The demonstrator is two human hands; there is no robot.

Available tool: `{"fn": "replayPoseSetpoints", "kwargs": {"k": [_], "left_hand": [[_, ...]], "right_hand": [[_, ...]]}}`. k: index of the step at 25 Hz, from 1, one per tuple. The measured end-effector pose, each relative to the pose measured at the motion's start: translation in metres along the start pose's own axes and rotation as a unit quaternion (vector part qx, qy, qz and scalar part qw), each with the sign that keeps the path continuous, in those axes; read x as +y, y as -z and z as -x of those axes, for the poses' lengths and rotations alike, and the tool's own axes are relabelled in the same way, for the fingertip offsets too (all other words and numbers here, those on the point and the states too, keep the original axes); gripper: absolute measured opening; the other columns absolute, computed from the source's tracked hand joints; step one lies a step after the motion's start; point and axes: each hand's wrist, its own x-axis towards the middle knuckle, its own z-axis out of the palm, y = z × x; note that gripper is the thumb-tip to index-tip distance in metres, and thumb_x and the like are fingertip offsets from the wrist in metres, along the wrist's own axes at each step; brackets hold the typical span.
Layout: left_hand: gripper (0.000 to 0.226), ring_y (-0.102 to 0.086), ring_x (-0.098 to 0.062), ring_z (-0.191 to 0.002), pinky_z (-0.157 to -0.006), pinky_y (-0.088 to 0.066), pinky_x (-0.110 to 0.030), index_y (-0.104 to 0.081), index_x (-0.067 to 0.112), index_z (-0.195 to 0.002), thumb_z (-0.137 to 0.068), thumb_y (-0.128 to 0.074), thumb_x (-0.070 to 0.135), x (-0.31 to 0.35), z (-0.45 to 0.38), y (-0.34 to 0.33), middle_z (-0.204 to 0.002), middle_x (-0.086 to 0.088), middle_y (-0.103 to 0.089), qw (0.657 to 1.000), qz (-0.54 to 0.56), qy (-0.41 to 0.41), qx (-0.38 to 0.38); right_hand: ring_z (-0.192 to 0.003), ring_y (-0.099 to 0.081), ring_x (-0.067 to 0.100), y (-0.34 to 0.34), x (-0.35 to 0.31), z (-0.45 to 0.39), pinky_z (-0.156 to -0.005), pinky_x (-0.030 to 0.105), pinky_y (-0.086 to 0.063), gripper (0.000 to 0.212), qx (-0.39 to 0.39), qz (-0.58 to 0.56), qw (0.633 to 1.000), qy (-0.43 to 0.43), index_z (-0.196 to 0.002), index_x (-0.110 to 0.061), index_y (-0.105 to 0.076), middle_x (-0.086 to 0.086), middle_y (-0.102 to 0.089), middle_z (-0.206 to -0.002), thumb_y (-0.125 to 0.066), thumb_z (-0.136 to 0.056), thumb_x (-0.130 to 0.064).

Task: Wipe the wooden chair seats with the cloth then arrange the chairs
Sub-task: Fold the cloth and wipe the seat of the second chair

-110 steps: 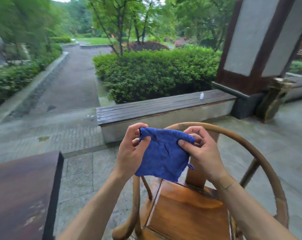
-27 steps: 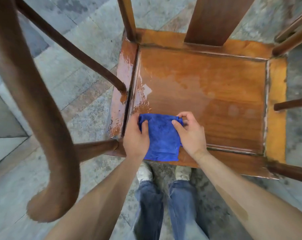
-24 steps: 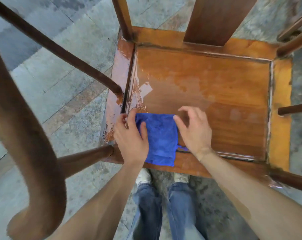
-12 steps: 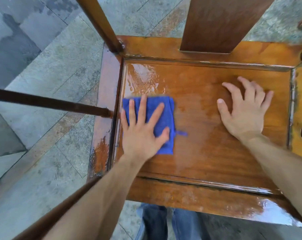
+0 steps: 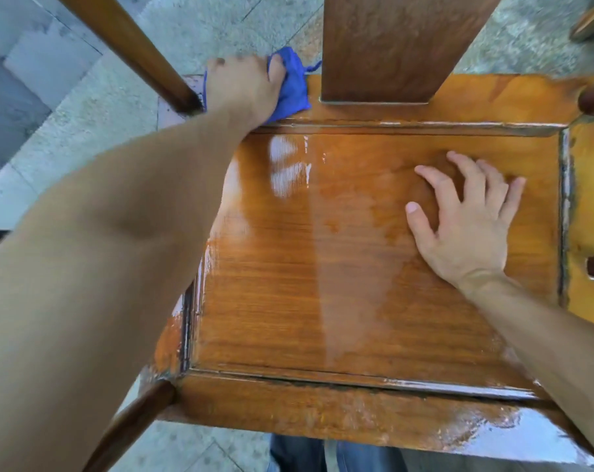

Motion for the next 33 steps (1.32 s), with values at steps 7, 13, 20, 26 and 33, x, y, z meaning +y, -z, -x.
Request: {"fn": "replayPoseSetpoints", "kwargs": {"k": [7, 13, 20, 26, 33], "left_hand": [[0.055, -0.010, -0.019, -0.155, -0.123, -0.017, -0.051, -0.020, 0.028, -0.158, -0.104, -0.017, 0.038, 0.005, 0.235, -0.050, -0.167, 0.007, -0.014, 0.993, 0.116, -0.025, 0.012], [0.056, -0.026, -0.030, -0.151, -0.115, -0.030, -0.058, -0.034, 0.031, -0.153, -0.103, -0.025, 0.054, 0.018, 0.440, -0.079, -0.165, -0.004, -0.024, 0.995, 0.078, 0.033, -0.057], [0.067, -0.009, -0.050, -0.150, -0.113, -0.014, -0.075, -0.022, 0.045, -0.153, -0.093, -0.022, 0.074, 0.064, 0.369, -0.071, -0.166, -0.016, -0.014, 0.996, 0.048, -0.039, -0.064], [0.070, -0.006, -0.045, -0.152, -0.117, -0.006, -0.068, -0.023, 0.047, -0.153, -0.089, -0.030, 0.073, 0.148, 0.175, -0.042, -0.168, -0.008, -0.010, 0.990, 0.030, -0.137, 0.022], [0.060, -0.003, -0.031, -0.155, -0.123, 0.000, -0.054, -0.015, 0.044, -0.156, -0.099, -0.026, 0.057, 0.239, 0.054, -0.020, -0.169, -0.001, -0.004, 0.926, 0.014, -0.377, -0.005]], "right_hand": [[-0.146, -0.023, 0.037, 0.006, -0.003, -0.003, -0.117, 0.070, -0.004, 0.048, -0.039, -0.002, 0.999, -0.008, -0.139, -0.036, -0.045, 0.004, -0.033, -0.155, -0.038, -0.096, -0.055], [-0.144, -0.026, 0.035, 0.025, 0.018, 0.059, -0.118, 0.069, -0.009, 0.054, -0.043, -0.011, 0.998, -0.051, -0.146, -0.027, -0.039, 0.005, -0.032, -0.156, -0.036, -0.097, -0.050], [-0.150, -0.020, 0.031, 0.017, 0.047, 0.098, -0.120, 0.066, -0.007, 0.059, -0.039, 0.012, 0.997, -0.070, -0.149, -0.022, -0.037, 0.006, -0.031, -0.160, -0.035, -0.096, -0.049], [-0.149, -0.027, 0.033, 0.013, 0.050, 0.102, -0.119, 0.066, -0.012, 0.061, 0.001, 0.020, 0.998, -0.057, -0.148, -0.019, -0.040, 0.007, -0.037, -0.158, -0.038, -0.096, -0.049], [-0.148, -0.029, 0.032, 0.011, 0.055, 0.100, -0.120, 0.064, -0.012, 0.069, 0.023, 0.008, 0.998, -0.060, -0.153, -0.018, -0.027, 0.011, -0.029, -0.161, -0.040, -0.094, -0.053]]}}
